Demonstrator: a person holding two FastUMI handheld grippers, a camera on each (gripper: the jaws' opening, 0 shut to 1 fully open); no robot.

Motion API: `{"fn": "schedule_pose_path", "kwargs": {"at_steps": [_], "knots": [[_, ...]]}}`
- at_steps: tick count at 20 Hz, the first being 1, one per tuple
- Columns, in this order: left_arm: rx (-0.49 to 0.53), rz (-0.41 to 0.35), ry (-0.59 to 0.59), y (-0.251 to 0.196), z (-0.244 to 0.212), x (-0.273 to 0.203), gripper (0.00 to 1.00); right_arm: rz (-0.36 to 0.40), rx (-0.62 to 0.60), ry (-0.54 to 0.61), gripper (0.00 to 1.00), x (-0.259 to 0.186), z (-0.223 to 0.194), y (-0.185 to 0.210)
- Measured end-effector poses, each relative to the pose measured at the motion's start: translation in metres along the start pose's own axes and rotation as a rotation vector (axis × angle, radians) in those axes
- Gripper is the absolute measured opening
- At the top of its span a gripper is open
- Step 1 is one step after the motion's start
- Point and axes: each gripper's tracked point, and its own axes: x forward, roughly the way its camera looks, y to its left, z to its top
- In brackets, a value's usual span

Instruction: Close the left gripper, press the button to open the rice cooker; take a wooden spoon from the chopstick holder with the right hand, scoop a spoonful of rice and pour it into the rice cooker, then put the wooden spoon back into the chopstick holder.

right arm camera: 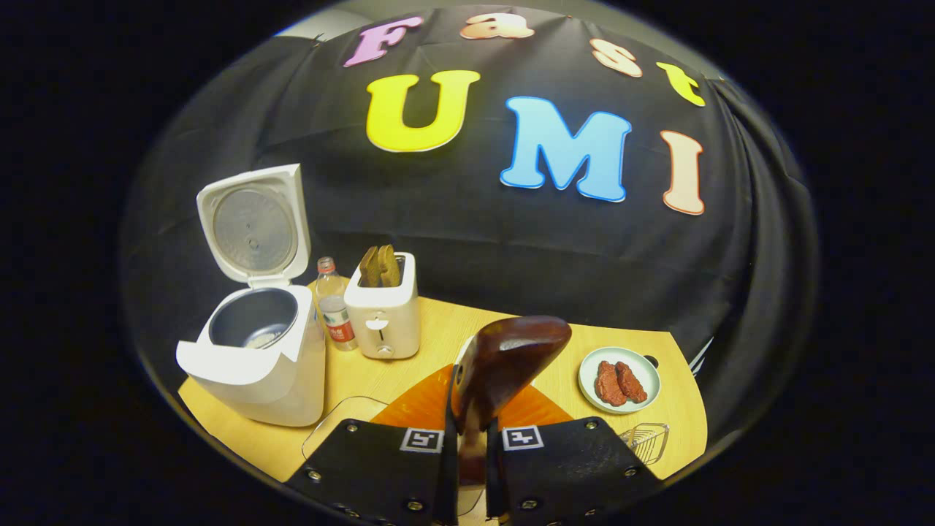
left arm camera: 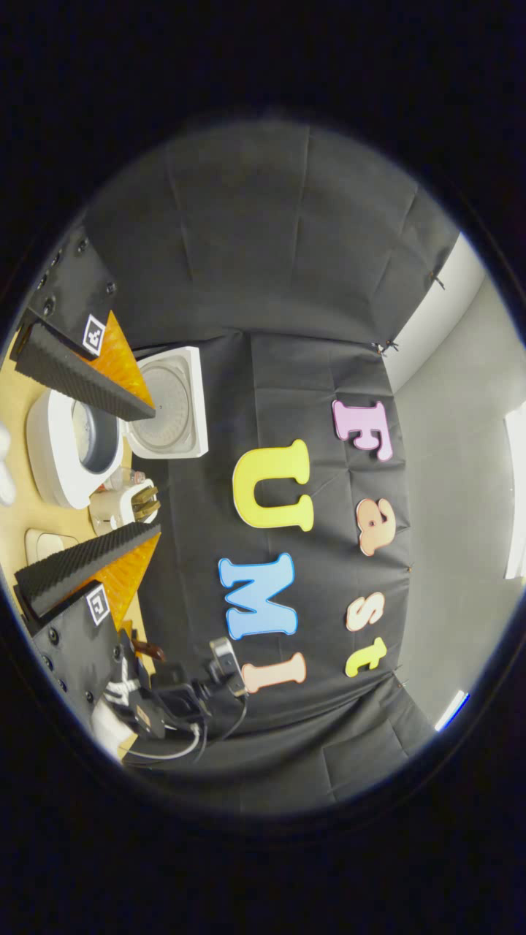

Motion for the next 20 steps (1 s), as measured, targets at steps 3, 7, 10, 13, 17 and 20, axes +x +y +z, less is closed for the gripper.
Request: {"fn": "schedule_pose_path", "kwargs": {"at_steps": [3, 7, 10, 13, 17, 20], "knots": [[-0.011, 0.011, 0.006, 0.004, -0.004, -0.005, 0.95, 0.003, -0.102, 0.022, 0.15, 0.014, -0.019, 0.022], [-0.003, 0.014, 0.015, 0.011, -0.008, -0.013, 0.97, 0.003, -0.204, 0.076, 0.15, 0.030, -0.052, 0.039], [0.006, 0.005, 0.022, 0.011, -0.012, -0.013, 0.98, -0.003, -0.276, 0.103, 0.15, 0.041, -0.070, 0.041], [0.012, 0.003, 0.035, 0.011, -0.019, -0.014, 0.95, -0.019, -0.320, 0.148, 0.15, 0.052, -0.090, 0.043], [0.030, -0.001, 0.039, 0.012, -0.021, -0.013, 0.95, 0.001, -0.294, 0.159, 0.15, 0.058, -0.098, 0.053], [0.022, 0.000, 0.042, 0.015, -0.023, -0.011, 0.95, 0.048, -0.212, 0.194, 0.15, 0.060, -0.106, 0.069]]}}
